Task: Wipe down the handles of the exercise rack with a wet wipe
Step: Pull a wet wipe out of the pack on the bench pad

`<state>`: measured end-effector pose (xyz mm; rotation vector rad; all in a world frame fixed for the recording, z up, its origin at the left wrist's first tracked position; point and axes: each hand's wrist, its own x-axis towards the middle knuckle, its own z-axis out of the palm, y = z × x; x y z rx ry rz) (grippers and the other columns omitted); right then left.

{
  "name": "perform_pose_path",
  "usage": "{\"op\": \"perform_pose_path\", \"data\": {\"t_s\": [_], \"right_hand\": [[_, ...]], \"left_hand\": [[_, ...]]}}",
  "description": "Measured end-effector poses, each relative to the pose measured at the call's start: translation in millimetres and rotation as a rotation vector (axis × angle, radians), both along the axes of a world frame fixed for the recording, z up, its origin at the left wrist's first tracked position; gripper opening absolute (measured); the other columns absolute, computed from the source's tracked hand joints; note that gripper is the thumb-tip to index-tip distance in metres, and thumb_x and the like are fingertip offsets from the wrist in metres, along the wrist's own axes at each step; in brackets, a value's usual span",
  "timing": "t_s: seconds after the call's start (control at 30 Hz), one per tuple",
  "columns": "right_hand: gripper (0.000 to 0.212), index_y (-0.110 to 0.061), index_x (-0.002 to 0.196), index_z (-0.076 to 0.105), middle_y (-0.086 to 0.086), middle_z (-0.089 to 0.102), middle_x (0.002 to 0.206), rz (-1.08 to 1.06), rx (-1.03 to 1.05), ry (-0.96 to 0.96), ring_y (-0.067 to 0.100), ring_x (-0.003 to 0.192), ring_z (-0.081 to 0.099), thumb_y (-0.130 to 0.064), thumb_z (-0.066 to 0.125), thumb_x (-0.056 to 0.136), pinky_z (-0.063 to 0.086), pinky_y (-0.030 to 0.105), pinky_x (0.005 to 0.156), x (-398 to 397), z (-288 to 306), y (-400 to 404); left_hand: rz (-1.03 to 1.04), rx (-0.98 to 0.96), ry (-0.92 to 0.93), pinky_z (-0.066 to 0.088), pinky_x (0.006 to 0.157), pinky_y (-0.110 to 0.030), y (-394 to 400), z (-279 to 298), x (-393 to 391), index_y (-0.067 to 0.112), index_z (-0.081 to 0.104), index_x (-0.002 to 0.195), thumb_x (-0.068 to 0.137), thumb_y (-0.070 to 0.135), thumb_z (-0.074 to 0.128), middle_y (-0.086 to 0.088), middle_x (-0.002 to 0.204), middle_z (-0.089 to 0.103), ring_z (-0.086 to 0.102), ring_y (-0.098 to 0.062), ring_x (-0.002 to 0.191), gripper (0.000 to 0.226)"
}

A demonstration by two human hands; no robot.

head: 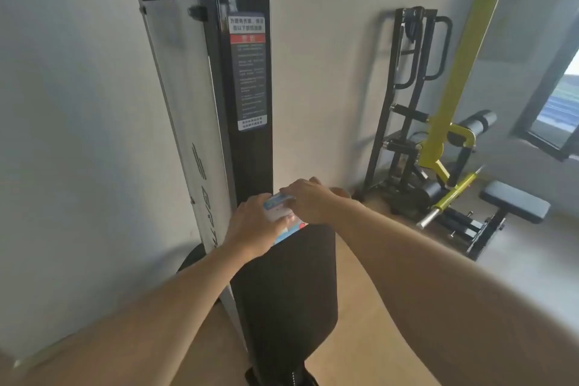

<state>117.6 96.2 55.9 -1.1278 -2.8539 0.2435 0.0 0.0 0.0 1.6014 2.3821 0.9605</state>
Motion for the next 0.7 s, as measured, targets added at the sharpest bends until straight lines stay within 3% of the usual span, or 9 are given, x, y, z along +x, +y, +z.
{"op": "perform_pose_path", "data": {"t_s": [0.17,0.37,0.5,0.63,0.7], "right_hand": [[0.043,-0.034,0.148,0.043,-0.003,0.047,0.146,0.161,0.007,-0.149,0.019,0.124,0.040,-0.025,0.045,0.107,0.033,0.028,0.108,3,9,11],[0.049,-0.035,0.146,0.046,-0.004,0.058,0.139,0.274,-0.059,-0.222,0.023,0.124,0.054,-0.037,0.058,0.099,0.043,0.034,0.108,5,24,18],[0.055,-0.034,0.145,0.049,-0.003,0.062,0.133,0.347,0.054,-0.280,0.021,0.115,0.058,-0.035,0.068,0.093,0.044,0.029,0.102,3,33,15],[0.044,-0.036,0.143,0.052,-0.003,0.064,0.128,0.382,0.055,-0.389,0.021,0.106,0.058,-0.032,0.059,0.099,0.045,0.027,0.089,0,50,15],[0.034,-0.035,0.136,0.060,-0.005,0.066,0.126,0.356,-0.011,-0.346,0.018,0.103,0.061,-0.032,0.051,0.103,0.045,0.021,0.083,-3,58,20]], "left_hand": [[0.033,0.064,-0.047,0.052,0.084,-0.023,-5,-7,0,0.034,0.050,0.129,0.079,0.069,0.062,0.011,0.121,0.062,0.056,-0.006,0.095,0.062],[0.042,0.043,-0.051,0.049,0.078,-0.019,-6,-5,2,0.037,0.047,0.129,0.068,0.078,0.063,0.015,0.122,0.058,0.056,-0.006,0.097,0.076],[0.076,0.048,-0.033,0.047,0.079,-0.019,-5,-8,3,0.038,0.046,0.128,0.065,0.078,0.068,0.017,0.122,0.057,0.055,-0.005,0.098,0.078],[0.072,0.065,-0.034,0.053,0.083,-0.025,-4,-10,1,0.038,0.047,0.127,0.063,0.078,0.070,0.017,0.122,0.057,0.058,-0.006,0.100,0.078],[0.051,0.084,-0.026,0.057,0.085,-0.028,-5,-10,1,0.038,0.046,0.127,0.063,0.077,0.070,0.017,0.123,0.058,0.062,-0.008,0.104,0.078]]}}
